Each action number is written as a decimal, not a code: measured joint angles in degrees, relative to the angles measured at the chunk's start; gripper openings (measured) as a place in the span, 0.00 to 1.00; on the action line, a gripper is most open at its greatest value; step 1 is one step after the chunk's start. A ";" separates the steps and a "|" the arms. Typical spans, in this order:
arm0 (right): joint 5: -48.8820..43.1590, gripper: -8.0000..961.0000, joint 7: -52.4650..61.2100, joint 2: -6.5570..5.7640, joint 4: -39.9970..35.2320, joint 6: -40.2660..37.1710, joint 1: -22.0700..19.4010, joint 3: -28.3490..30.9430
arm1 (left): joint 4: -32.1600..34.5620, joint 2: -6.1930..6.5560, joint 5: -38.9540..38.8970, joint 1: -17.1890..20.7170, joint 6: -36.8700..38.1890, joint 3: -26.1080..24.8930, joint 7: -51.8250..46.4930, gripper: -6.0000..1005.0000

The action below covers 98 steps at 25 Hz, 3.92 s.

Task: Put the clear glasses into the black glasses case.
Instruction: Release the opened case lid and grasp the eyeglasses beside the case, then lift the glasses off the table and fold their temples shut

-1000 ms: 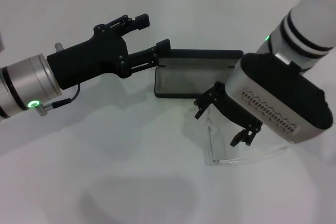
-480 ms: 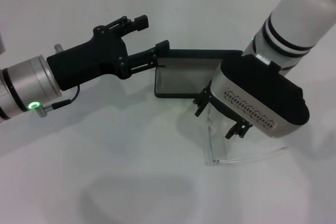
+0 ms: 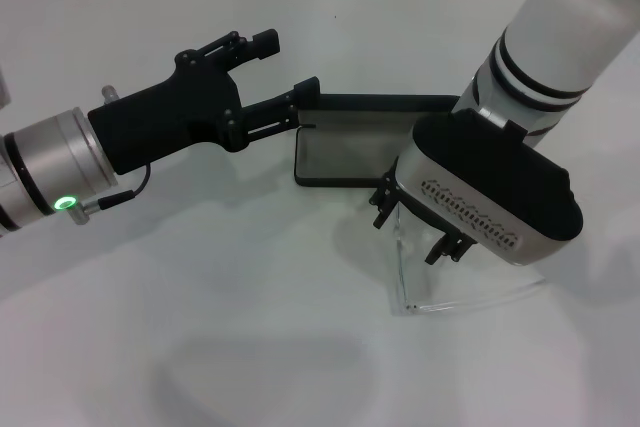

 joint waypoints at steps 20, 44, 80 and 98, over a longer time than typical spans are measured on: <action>1.12 0.22 1.30 -0.01 3.81 0.99 2.11 1.27 | 0.54 0.39 0.33 -0.09 -0.01 -0.08 -3.36 0.81; 42.86 0.07 -5.47 -0.39 9.45 4.04 -23.72 36.84 | -0.29 2.94 -0.45 -3.73 9.34 -5.22 -0.15 0.80; 38.79 0.07 27.53 -5.96 27.07 -8.87 -10.05 41.98 | -0.48 1.81 4.32 -13.78 12.74 -4.63 1.74 0.80; 38.92 0.08 30.34 -6.41 27.20 -12.72 -10.24 43.36 | -0.20 1.13 4.43 -13.41 13.69 -4.66 3.22 0.80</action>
